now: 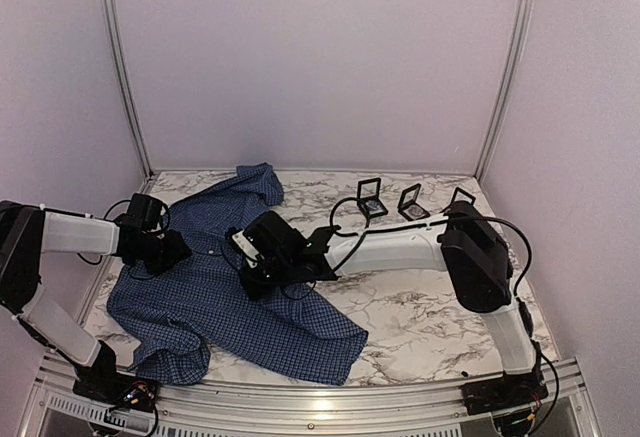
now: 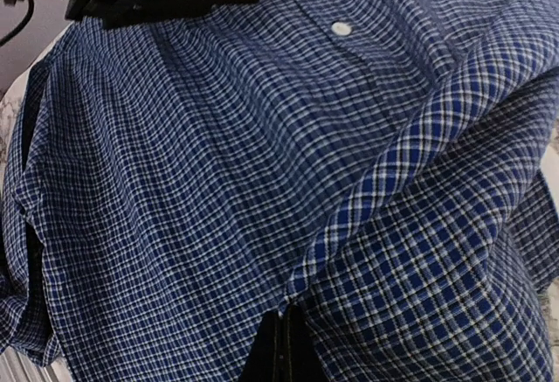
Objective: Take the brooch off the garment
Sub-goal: Flatten out the crumpled clothing at the center of the board.
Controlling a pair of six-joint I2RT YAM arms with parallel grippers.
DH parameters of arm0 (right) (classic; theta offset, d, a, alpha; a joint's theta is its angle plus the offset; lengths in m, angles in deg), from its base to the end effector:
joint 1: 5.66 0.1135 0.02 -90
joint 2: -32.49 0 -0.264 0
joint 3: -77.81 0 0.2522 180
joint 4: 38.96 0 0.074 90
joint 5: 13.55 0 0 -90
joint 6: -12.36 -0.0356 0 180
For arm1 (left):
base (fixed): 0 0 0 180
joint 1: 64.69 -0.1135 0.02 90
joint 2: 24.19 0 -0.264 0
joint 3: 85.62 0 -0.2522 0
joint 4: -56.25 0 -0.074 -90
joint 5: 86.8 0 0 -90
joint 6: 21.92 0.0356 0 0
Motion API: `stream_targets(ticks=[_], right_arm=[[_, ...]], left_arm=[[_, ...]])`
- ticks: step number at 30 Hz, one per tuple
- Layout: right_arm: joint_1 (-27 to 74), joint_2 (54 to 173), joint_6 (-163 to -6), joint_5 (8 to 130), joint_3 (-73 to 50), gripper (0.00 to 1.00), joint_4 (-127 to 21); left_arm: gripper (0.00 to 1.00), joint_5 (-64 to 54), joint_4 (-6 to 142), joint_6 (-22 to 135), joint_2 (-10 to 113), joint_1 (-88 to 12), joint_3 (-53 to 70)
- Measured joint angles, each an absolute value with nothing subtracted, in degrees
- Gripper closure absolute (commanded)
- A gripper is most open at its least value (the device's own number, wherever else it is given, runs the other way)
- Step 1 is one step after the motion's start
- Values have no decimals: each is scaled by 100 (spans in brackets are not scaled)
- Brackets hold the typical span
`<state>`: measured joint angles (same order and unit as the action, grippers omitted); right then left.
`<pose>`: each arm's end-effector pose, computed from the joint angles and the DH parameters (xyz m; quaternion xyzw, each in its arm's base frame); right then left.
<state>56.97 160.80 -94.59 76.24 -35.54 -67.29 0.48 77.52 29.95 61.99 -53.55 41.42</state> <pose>0.2330 0.4504 0.1804 -0.3570 0.8458 0.2550 0.3035 0.2715 -0.0552 0.1496 -0.2151 0.9275 -0.1476 0.2677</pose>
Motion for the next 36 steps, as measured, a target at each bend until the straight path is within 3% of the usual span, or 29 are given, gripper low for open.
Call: stream_targets(ticks=[5, 12, 23, 36], right_arm=[[5885, 16436, -9645, 7211, -3550, 78, -6751], [5577, 16167, -9710, 7069, -3535, 64, -6781], [5131, 14668, -9896, 6942, -2575, 59, -6548], [4843, 14594, -10462, 6343, -1216, 43, -6207]], left_arm=[[38, 22, 7791, 3001, 6199, -5355, 4142], [38, 22, 7804, 3006, 6199, -5355, 4140], [38, 24, 7826, 3021, 6199, -5359, 4136], [38, 26, 7940, 3067, 6185, -5359, 4136]])
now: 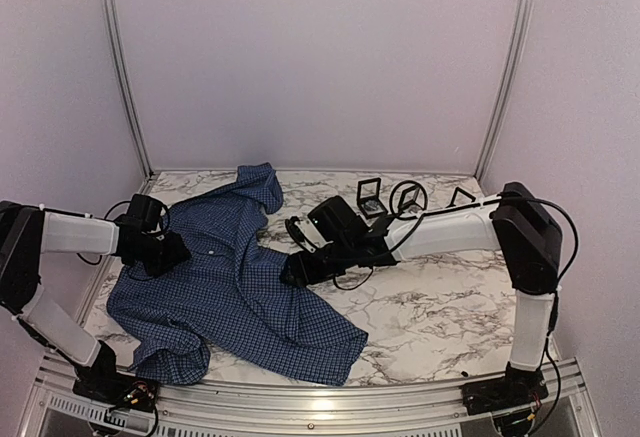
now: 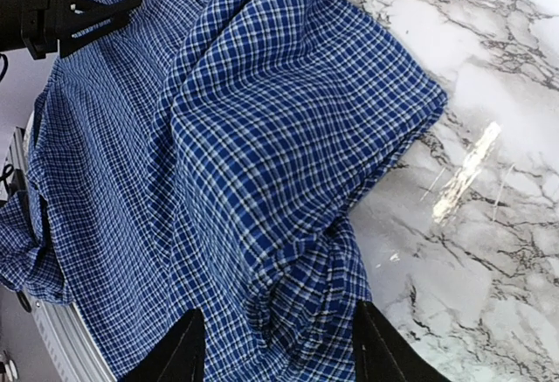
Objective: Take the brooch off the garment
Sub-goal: Flatten out the crumpled clothing at the center of the board.
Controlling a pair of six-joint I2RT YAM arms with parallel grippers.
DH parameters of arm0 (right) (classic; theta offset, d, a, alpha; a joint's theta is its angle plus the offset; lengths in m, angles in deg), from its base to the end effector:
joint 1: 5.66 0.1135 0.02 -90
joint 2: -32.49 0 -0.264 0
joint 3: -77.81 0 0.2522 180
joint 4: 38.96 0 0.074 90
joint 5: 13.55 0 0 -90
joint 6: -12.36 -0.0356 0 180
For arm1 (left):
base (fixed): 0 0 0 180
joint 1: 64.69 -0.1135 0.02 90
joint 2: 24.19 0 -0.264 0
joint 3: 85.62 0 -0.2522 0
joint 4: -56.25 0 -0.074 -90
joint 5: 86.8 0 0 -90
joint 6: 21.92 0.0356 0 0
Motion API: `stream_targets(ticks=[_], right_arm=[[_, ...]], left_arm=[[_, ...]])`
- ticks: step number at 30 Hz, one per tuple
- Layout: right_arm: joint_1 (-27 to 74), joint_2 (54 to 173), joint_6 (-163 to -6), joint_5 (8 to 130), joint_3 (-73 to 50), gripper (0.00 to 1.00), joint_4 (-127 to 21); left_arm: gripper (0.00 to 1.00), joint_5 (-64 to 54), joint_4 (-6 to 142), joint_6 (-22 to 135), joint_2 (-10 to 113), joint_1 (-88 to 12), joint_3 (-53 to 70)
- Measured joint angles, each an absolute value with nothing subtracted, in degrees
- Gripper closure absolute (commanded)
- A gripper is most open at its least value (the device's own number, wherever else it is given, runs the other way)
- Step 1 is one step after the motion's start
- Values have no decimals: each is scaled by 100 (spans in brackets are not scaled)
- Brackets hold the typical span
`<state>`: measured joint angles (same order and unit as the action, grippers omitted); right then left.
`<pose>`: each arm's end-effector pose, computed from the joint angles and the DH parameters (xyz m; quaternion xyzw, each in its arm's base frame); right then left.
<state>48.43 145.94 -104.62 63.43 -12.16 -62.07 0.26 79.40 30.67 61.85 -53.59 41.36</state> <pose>0.2463 0.3538 0.1763 -0.2571 0.8876 0.3189 0.2108 0.2687 -0.0546 0.1484 -0.2104 0.9330 -0.1419 0.2551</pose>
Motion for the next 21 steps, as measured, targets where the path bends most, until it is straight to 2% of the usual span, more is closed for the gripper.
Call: stream_targets(ticks=[8, 17, 21], right_arm=[[4843, 14594, -10766, 5967, -1111, 46, -5678], [4843, 14721, -10912, 5873, -1290, 70, -5527], [4843, 14852, -10914, 5902, -1449, 87, -5533]], left_arm=[[38, 26, 7940, 3084, 6164, -5359, 4136], [38, 29, 7957, 3100, 6159, -5362, 4136], [38, 29, 7973, 3106, 6159, -5362, 4136]])
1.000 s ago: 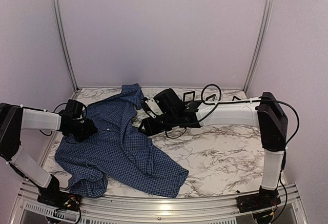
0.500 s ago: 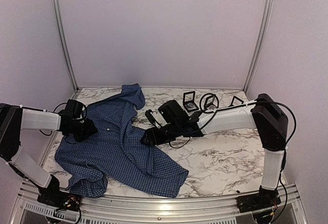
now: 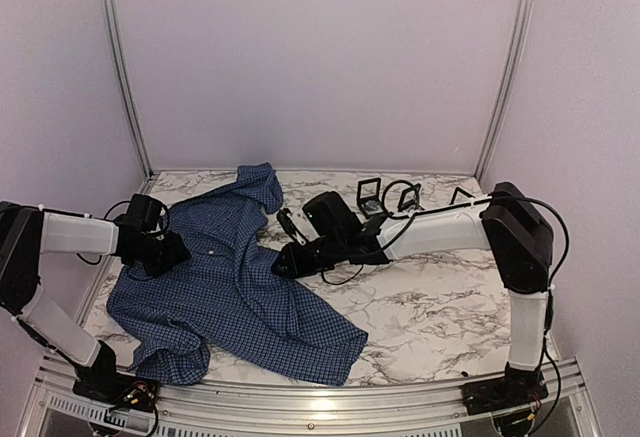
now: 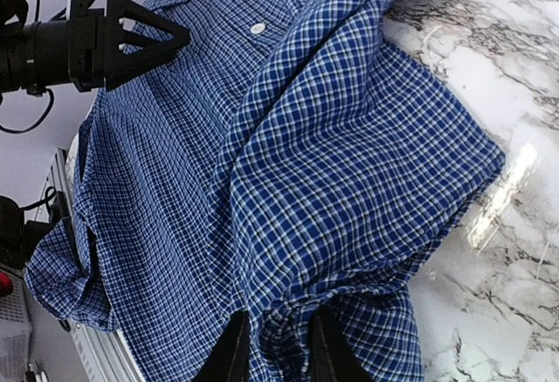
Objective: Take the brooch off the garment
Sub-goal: Flatten out the crumpled clothing at the center of the board.
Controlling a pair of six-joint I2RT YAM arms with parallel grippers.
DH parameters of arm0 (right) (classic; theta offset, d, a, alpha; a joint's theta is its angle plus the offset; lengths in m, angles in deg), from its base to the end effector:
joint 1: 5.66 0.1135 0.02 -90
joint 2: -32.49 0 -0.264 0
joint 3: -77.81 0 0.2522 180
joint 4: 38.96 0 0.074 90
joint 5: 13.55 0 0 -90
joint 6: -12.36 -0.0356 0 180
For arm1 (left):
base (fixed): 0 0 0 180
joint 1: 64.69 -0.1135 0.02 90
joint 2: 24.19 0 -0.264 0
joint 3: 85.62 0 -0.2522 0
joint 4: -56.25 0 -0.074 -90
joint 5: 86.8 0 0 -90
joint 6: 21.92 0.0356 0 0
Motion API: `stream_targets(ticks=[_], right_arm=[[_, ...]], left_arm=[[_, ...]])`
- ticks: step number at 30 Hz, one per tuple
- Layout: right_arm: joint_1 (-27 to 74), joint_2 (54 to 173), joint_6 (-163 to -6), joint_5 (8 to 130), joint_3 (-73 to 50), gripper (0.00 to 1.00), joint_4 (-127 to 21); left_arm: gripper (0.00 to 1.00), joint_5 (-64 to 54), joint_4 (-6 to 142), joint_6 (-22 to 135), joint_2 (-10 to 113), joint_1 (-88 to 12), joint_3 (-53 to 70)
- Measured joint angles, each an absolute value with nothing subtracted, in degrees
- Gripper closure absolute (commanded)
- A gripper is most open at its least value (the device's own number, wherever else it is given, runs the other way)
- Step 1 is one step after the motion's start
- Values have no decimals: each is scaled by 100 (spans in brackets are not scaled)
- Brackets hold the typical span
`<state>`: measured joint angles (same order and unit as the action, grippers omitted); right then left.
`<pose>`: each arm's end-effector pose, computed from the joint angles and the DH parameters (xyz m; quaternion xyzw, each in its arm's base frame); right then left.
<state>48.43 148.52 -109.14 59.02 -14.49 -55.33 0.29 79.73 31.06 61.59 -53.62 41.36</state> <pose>0.2549 0.3702 0.1797 -0.2382 0.8663 0.3841 0.2126 0.2681 -0.0543 0.1492 -0.2076 0.9338 -0.1405 0.2552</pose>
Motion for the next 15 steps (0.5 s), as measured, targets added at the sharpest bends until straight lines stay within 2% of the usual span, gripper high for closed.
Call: stream_targets(ticks=[4, 15], right_arm=[[4843, 14987, -10882, 5956, -1570, 100, -5579], [4631, 14989, -10552, 6695, -1710, 100, -6069]], left_arm=[[38, 29, 7984, 3108, 6157, -5377, 4136], [38, 24, 8014, 3141, 6100, -5530, 4138]])
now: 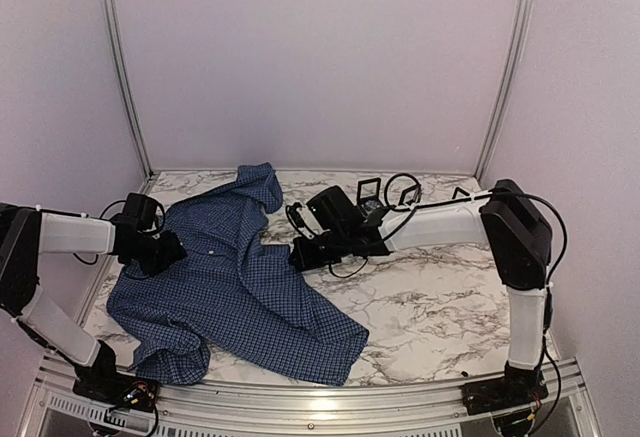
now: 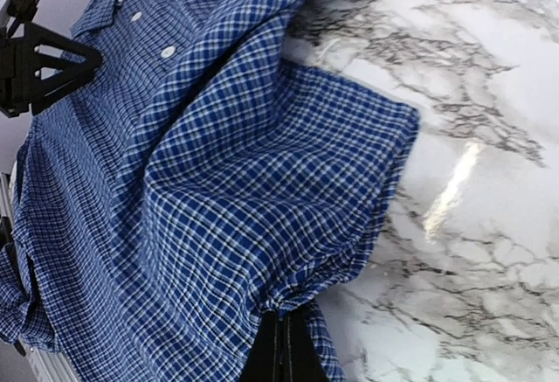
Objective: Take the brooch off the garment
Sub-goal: Flatten out the crumpled clothing at the center of the board.
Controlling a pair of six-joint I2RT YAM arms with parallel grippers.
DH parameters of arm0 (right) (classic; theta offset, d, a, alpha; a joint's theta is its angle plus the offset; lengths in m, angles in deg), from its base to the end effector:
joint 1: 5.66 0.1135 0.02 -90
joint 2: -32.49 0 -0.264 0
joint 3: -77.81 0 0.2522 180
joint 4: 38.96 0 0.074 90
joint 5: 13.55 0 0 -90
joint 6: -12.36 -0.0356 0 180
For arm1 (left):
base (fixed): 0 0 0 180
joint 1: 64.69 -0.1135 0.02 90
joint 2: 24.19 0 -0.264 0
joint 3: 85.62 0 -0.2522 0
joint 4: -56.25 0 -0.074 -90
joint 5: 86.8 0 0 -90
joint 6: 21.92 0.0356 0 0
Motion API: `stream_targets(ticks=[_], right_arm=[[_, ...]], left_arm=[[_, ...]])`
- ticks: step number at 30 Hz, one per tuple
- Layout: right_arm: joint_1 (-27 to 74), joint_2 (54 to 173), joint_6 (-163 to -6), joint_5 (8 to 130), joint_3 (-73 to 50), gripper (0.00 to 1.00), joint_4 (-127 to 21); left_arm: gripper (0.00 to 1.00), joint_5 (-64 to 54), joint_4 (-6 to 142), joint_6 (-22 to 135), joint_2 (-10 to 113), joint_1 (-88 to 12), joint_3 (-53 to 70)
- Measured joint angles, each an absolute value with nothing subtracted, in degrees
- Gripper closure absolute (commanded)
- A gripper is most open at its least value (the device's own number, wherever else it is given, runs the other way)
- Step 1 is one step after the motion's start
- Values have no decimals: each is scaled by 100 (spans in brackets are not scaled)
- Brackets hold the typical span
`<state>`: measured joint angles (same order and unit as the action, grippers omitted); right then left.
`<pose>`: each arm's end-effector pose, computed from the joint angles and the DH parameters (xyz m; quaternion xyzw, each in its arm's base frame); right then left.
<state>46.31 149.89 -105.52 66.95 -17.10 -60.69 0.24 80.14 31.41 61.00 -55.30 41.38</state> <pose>0.2743 0.3602 0.1753 -0.2231 0.8912 0.3073 0.2483 0.2685 -0.0463 0.1513 -0.2182 0.9310 -0.1368 0.2587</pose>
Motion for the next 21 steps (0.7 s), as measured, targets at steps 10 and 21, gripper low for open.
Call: stream_targets(ticks=[10, 21], right_arm=[[3516, 14554, -10154, 7626, -1519, 100, -6355], [3075, 14554, -9787, 8459, -1570, 100, -6692]], left_arm=[[38, 13, 8021, 3244, 6098, -5770, 4254], [38, -63, 8067, 3342, 5930, -6124, 4426]])
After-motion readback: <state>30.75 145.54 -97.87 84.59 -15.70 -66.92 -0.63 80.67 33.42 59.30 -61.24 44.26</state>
